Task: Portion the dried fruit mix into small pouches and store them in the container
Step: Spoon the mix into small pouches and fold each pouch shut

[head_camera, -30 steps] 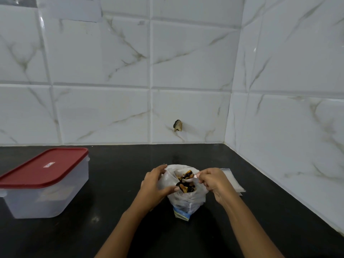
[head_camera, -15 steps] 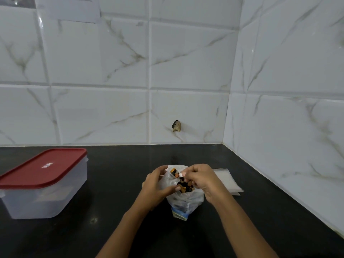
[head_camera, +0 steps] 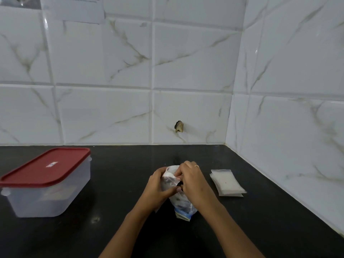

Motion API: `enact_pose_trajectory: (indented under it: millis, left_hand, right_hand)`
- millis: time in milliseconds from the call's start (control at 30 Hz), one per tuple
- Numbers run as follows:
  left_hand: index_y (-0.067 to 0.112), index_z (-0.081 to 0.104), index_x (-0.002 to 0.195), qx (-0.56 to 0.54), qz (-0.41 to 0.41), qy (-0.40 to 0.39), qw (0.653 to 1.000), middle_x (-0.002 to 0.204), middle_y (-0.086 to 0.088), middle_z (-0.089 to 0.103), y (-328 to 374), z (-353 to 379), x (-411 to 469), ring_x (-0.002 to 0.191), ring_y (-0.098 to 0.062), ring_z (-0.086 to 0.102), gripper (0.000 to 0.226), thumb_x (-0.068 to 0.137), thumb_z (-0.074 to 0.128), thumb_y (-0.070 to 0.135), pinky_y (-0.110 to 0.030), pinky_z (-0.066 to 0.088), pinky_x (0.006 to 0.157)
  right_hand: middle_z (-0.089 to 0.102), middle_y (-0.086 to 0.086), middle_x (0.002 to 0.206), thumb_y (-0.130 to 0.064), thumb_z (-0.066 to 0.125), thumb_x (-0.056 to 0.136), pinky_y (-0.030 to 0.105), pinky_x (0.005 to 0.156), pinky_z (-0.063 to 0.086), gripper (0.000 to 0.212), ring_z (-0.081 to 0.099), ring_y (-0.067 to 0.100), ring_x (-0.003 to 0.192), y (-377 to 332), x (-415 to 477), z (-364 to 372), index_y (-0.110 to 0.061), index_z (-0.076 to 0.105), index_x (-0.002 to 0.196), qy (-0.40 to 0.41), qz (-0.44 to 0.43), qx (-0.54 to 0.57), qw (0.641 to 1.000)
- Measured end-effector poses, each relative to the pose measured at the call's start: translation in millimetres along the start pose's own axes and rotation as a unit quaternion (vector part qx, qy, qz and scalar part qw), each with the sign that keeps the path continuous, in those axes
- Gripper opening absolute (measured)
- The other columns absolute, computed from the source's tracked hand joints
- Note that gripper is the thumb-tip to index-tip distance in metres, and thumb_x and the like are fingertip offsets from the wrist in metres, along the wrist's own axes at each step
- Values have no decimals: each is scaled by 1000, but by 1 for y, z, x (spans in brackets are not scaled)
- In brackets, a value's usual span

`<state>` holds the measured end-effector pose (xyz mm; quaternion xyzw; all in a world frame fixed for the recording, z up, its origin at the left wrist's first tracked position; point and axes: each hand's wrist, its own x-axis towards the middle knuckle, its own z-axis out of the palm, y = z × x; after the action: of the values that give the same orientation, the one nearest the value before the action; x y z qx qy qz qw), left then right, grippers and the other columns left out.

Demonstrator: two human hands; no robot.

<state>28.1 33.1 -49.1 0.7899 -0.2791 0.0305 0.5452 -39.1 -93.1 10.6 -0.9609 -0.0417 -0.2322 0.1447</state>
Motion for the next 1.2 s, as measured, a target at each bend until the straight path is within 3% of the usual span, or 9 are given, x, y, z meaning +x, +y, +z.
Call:
enact_pose_trajectory:
  millis: [67,167,200,400,500,600,733,933,1200]
  left_hand:
    - [26,40,130,-15,7,7,1000,125,6,49,0,1,0,112,-9,52,65,76,76,24,-12,48,79]
    - [26,40,127,-38,14,14,999,123,7,52,0,1,-2,109,-7,55,61,77,75,22,-13,49,80]
    - [27,40,126,-46,11,14,999,123,7,52,-1,0,-3,109,-8,55,60,77,74,21,-15,50,81]
    - [30,44,122,-74,19,22,997,120,8,55,-2,0,-5,108,-7,57,53,78,73,24,-20,52,81]
    - [29,45,121,-77,25,28,996,120,9,55,-2,0,-5,110,-6,56,57,72,74,37,-21,50,86]
    - [28,44,125,-72,16,27,997,124,7,51,-6,1,-5,114,-8,53,62,73,75,37,-27,50,92]
    - [35,43,122,-83,8,32,996,125,8,49,-10,3,-6,116,-8,51,61,71,75,42,-31,51,94]
    - [36,43,125,-76,-8,44,996,126,11,46,-15,8,-6,122,-12,47,75,59,69,63,-41,48,99]
    - [40,43,122,-97,-13,14,995,126,8,50,-16,8,-8,119,-14,51,76,58,72,68,-40,51,96]
  right_hand:
    - [59,4,107,-8,74,72,24,86,43,30,52,18,106,-2,-1,3,-9,61,100,24,-29,-37,999]
    - [62,-2,69,-12,92,29,20,55,53,46,61,13,65,1,-2,10,-15,63,65,103,-75,-64,990]
    - [60,-3,65,-13,92,27,20,52,53,46,59,11,60,1,-3,10,-16,62,62,120,-94,-80,985]
    - [62,0,71,-3,82,52,24,57,55,26,60,15,67,2,-8,14,-12,65,70,167,-120,-62,977]
    - [62,2,89,-2,60,82,21,71,49,7,57,16,87,0,-7,6,-7,64,83,162,36,117,979]
    - [65,3,101,-8,58,88,14,70,40,10,56,11,89,12,-5,-1,-10,67,93,141,163,201,956]
    - [61,5,109,-13,52,94,13,66,37,22,55,12,90,25,-9,-2,-12,67,110,123,196,89,969]
    - [52,3,111,-9,49,93,22,79,45,28,54,15,100,23,-19,3,-17,62,117,42,168,-77,982]
    - [64,6,108,-9,49,93,24,75,47,24,62,17,96,15,-14,5,-13,66,109,-8,209,-26,978]
